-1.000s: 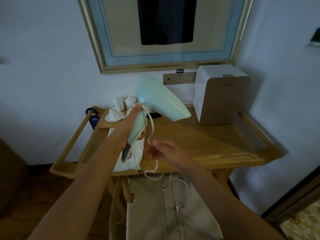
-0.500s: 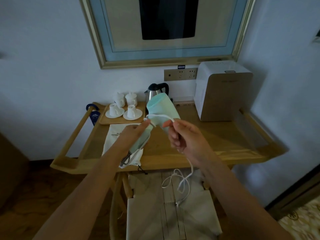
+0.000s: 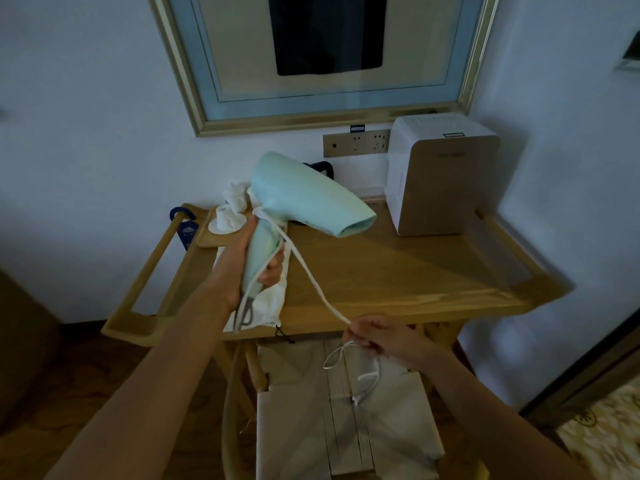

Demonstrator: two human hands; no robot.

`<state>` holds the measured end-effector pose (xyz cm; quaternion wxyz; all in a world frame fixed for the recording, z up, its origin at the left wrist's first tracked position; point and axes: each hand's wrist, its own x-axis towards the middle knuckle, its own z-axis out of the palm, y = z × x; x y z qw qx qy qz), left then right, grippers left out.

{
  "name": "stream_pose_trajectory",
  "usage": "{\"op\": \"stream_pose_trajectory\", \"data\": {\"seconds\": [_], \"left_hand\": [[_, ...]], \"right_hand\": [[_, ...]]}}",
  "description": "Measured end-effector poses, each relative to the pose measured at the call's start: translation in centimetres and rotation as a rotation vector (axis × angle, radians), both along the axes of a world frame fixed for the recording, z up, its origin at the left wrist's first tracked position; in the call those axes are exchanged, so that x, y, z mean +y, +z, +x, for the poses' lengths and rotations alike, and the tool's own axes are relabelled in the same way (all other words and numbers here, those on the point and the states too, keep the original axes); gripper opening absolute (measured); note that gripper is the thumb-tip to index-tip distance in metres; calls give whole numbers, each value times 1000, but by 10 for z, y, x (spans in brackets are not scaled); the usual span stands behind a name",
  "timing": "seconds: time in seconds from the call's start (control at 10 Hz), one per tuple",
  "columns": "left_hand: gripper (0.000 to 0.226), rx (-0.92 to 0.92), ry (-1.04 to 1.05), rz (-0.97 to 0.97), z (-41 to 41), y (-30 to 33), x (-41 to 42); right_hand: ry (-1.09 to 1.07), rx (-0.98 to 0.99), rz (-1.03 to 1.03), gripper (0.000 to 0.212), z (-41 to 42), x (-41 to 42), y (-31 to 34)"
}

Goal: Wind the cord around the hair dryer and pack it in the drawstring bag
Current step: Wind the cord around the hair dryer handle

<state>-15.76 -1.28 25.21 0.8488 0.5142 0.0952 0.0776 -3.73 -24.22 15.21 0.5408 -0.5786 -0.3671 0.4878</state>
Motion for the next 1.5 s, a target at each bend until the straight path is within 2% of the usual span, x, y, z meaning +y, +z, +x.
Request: {"op": "stream_pose_trajectory", "data": {"seconds": [0.1, 0.2, 0.3, 0.4, 0.5, 0.6, 0.7, 0.8, 0.9, 1.0, 1.1, 1.2, 1.3, 1.4, 1.5], "left_hand": [[56, 6, -88, 54, -14, 5, 5], [52, 156, -169, 262, -30, 10, 0], [37, 323, -21, 917, -33, 12, -13], [68, 442, -313, 1318, -29, 7, -20], [77, 600, -353, 1345, -25, -28, -18], [64, 784, -16, 1167, -14, -57, -20], [61, 895, 122, 959, -7, -71, -16], [39, 742, 234, 551, -14, -69, -18], [30, 692, 1431, 354, -30, -76, -8], [20, 416, 181, 175, -31, -49, -18], [13, 391, 190, 423, -30, -41, -14], [19, 362, 77, 622, -30, -40, -15], [16, 362, 168, 745, -30, -38, -26], [32, 346, 279, 536, -27, -45, -37], [43, 377, 291, 340, -26, -45, -38]], "right_hand": [[-223, 10, -59, 23, 15, 4, -5], [-359, -184, -140, 25, 34, 20, 9], [-406, -384, -145, 19, 53, 32, 37], [-429, -518, -101, 12, 63, 41, 75], [-452, -743, -128, 10, 54, 51, 108], [-404, -876, -65, 8, 20, 55, 127], [-296, -969, 18, 10, -23, 53, 124], [-190, -1008, 117, 18, -53, 48, 98], [-187, -1021, 144, 23, -63, 41, 63], [-213, -953, 135, 24, -62, 34, 35], [-328, -785, 104, 23, -54, 31, 17], [-400, -681, 59, 22, -44, 29, 4], [-355, -528, 50, 19, -38, 26, -6], [-329, -250, 32, 24, -32, 25, -10], [-173, -75, 69, 24, -25, 21, -10]]}}
